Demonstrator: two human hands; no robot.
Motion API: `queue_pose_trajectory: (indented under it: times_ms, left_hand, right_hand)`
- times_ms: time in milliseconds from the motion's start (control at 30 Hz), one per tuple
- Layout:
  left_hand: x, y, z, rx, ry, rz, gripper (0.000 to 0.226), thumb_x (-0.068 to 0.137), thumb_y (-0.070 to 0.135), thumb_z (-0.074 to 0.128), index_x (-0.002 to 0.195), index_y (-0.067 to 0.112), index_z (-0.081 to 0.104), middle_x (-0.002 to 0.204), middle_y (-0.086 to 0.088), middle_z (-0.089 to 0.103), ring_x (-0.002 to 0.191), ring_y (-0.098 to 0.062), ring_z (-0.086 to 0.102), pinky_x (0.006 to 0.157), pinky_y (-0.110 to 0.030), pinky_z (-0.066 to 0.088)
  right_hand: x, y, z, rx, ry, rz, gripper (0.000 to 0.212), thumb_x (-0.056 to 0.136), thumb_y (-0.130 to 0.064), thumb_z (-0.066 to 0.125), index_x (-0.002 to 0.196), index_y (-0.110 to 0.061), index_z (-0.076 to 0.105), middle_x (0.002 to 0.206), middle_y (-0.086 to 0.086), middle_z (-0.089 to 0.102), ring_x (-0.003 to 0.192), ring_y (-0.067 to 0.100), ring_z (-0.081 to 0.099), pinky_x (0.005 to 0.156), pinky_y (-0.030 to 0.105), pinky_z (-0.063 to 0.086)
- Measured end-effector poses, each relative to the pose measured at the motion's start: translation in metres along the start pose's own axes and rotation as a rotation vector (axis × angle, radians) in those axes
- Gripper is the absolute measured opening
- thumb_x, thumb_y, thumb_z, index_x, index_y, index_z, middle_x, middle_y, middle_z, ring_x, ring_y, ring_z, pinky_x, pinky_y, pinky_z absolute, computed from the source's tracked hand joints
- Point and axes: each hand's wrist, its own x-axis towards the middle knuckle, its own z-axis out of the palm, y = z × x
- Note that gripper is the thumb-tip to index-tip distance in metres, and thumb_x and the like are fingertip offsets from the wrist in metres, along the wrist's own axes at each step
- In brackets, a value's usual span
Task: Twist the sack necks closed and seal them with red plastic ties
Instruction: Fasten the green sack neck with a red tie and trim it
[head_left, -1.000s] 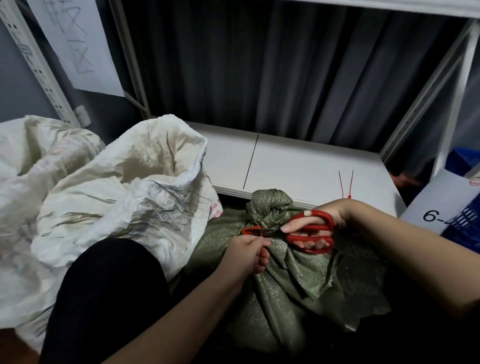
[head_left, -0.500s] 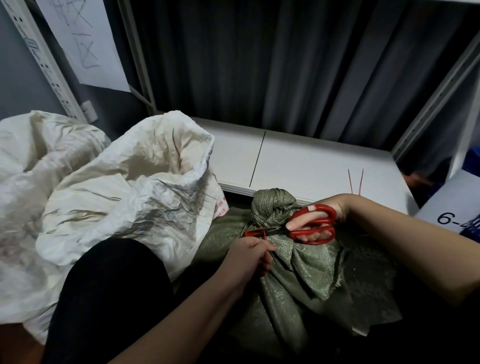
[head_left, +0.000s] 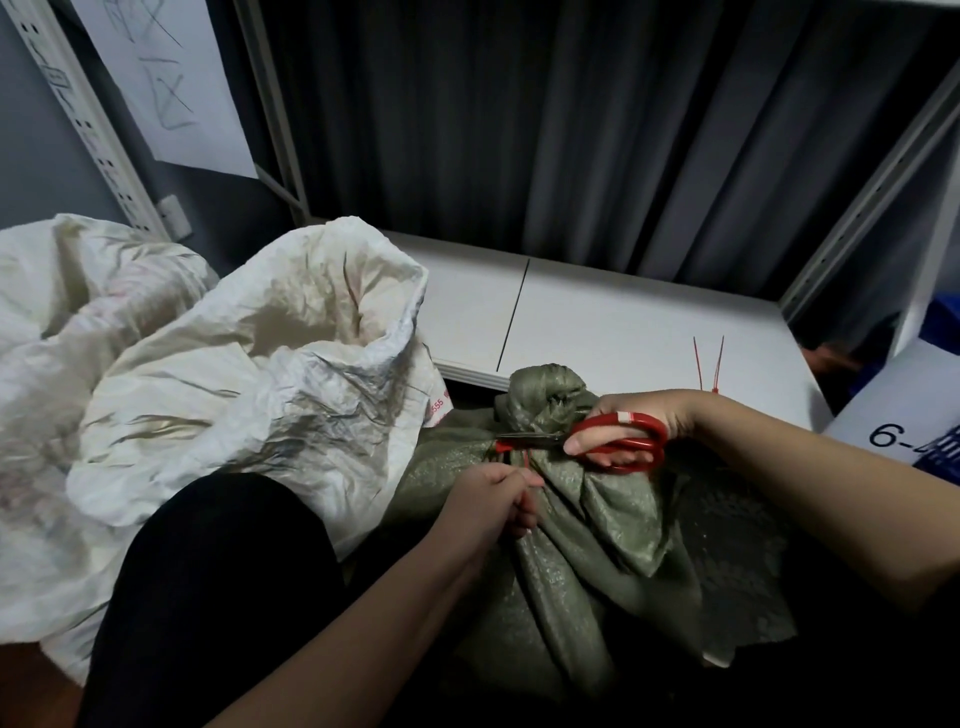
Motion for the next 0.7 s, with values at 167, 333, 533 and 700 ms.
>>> queue_pose_trajectory:
  times_ms: [167, 333, 533, 700]
  left_hand:
    - [-0.005, 0.003, -0.004, 0.009, -0.044, -0.029, 0.017, 0.091, 0.009, 0.053, 0.076, 0.009, 0.059, 0.049, 0.002, 0.056, 0.038, -0.004, 0.053, 0.040, -0.013, 0.040]
    - [-0.009, 0.010, -0.002, 0.033, -0.091, -0.037, 0.015, 0.095, 0.011, 0.048, 0.086, 0.013, 0.060, 0.060, -0.001, 0.056, 0.043, -0.005, 0.054, 0.043, -0.014, 0.043]
    - [-0.007, 0.020, 0.020, 0.031, -0.142, 0.022, 0.015, 0.095, 0.005, 0.052, 0.088, 0.015, 0.061, 0.076, -0.001, 0.062, 0.054, -0.004, 0.061, 0.054, -0.016, 0.053]
    - [-0.005, 0.038, 0.044, 0.018, -0.070, 0.080, 0.005, 0.089, -0.004, 0.058, 0.089, 0.001, 0.057, 0.069, -0.011, 0.064, 0.048, -0.004, 0.066, 0.046, -0.011, 0.049]
  right_hand:
    - [-0.014, -0.014, 0.007, 0.000, -0.022, 0.148, 0.035, 0.091, -0.038, 0.056, 0.068, -0.012, 0.053, 0.054, 0.001, 0.045, 0.039, 0.010, 0.042, 0.042, 0.016, 0.036]
    - [-0.044, -0.008, 0.029, 0.317, 0.127, -0.071, 0.037, 0.092, -0.042, 0.049, 0.071, -0.011, 0.049, 0.063, 0.004, 0.046, 0.054, 0.016, 0.045, 0.058, 0.027, 0.038]
    - [-0.024, 0.002, 0.080, 0.585, 0.769, -0.159, 0.006, 0.087, -0.010, 0.063, 0.089, -0.005, 0.062, 0.074, 0.008, 0.062, 0.060, 0.012, 0.060, 0.058, 0.023, 0.048]
    - [-0.009, 0.021, 0.088, 0.871, 0.816, -0.335, 0.004, 0.088, -0.014, 0.064, 0.089, -0.011, 0.067, 0.070, -0.003, 0.065, 0.065, 0.010, 0.060, 0.058, 0.017, 0.047]
